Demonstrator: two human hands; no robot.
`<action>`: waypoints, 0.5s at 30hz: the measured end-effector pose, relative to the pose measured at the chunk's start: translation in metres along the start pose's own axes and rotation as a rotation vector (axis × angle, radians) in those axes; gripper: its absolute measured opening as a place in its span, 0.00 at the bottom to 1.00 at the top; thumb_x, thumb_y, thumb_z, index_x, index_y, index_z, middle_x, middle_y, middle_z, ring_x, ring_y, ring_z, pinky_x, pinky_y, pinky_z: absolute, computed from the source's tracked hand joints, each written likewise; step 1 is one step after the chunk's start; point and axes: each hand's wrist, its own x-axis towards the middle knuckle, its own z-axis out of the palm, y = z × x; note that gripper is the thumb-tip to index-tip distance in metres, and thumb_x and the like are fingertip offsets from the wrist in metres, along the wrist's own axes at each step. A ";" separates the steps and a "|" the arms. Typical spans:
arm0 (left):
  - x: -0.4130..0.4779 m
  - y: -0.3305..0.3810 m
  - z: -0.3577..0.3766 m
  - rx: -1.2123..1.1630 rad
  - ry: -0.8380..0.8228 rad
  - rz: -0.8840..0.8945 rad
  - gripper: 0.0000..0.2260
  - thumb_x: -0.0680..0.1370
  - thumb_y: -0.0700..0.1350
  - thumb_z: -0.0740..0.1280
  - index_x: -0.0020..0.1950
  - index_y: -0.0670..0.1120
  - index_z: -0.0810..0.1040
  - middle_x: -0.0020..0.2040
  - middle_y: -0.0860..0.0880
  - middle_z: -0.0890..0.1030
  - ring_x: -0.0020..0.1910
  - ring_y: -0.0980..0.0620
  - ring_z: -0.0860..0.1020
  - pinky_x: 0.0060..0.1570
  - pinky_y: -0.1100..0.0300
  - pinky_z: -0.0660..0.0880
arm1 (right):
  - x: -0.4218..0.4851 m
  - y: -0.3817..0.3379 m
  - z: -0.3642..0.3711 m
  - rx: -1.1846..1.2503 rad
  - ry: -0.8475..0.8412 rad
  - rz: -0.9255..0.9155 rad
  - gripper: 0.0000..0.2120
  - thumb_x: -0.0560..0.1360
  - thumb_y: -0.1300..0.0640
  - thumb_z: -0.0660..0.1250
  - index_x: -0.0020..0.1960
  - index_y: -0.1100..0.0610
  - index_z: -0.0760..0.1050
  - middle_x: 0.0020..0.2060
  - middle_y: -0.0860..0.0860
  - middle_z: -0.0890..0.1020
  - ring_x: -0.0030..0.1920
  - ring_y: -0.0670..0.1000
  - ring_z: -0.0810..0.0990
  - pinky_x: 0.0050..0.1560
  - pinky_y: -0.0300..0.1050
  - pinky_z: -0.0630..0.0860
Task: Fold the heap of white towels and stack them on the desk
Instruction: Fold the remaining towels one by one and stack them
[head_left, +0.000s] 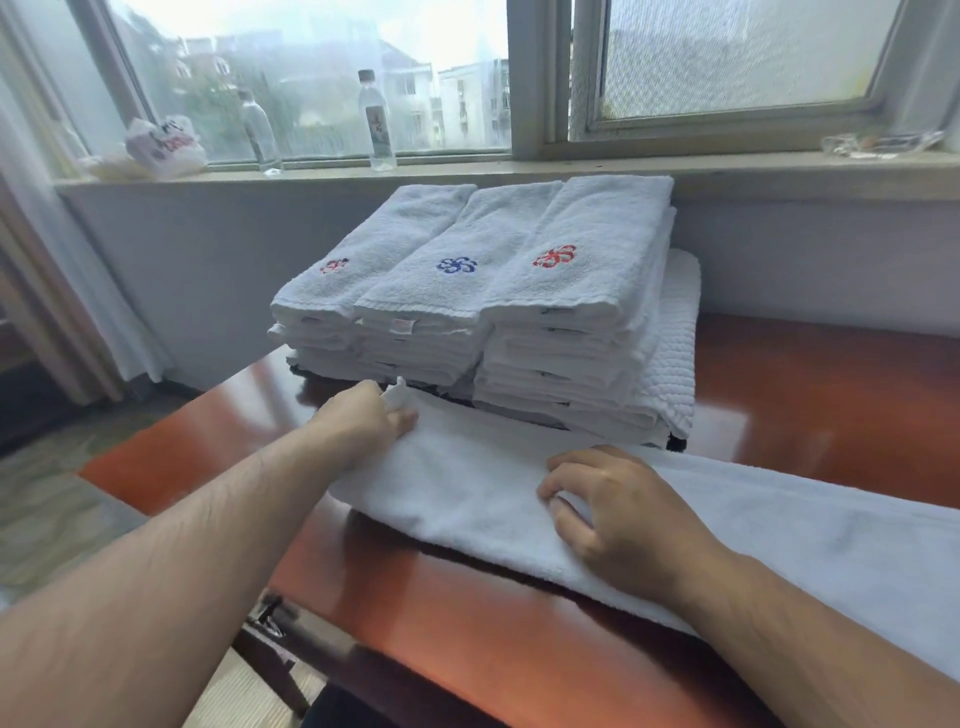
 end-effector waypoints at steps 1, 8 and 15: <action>-0.003 0.000 -0.002 -0.007 -0.024 -0.035 0.25 0.76 0.62 0.69 0.57 0.42 0.71 0.55 0.44 0.79 0.50 0.44 0.75 0.46 0.54 0.68 | 0.000 -0.001 0.000 0.004 0.001 -0.001 0.09 0.76 0.54 0.62 0.48 0.48 0.81 0.48 0.41 0.81 0.53 0.47 0.76 0.57 0.49 0.74; -0.018 0.000 -0.009 -0.396 -0.091 -0.200 0.31 0.71 0.52 0.69 0.71 0.44 0.64 0.55 0.46 0.78 0.52 0.45 0.77 0.53 0.52 0.76 | 0.001 -0.002 -0.002 0.026 0.014 0.004 0.10 0.75 0.52 0.61 0.45 0.48 0.81 0.45 0.39 0.81 0.51 0.46 0.77 0.55 0.48 0.75; -0.039 0.016 -0.047 -0.700 -0.251 -0.075 0.46 0.61 0.43 0.68 0.79 0.55 0.58 0.59 0.48 0.78 0.55 0.45 0.82 0.58 0.46 0.80 | 0.002 0.004 -0.001 0.073 0.052 0.017 0.07 0.77 0.52 0.67 0.43 0.49 0.83 0.46 0.39 0.81 0.52 0.42 0.76 0.54 0.36 0.71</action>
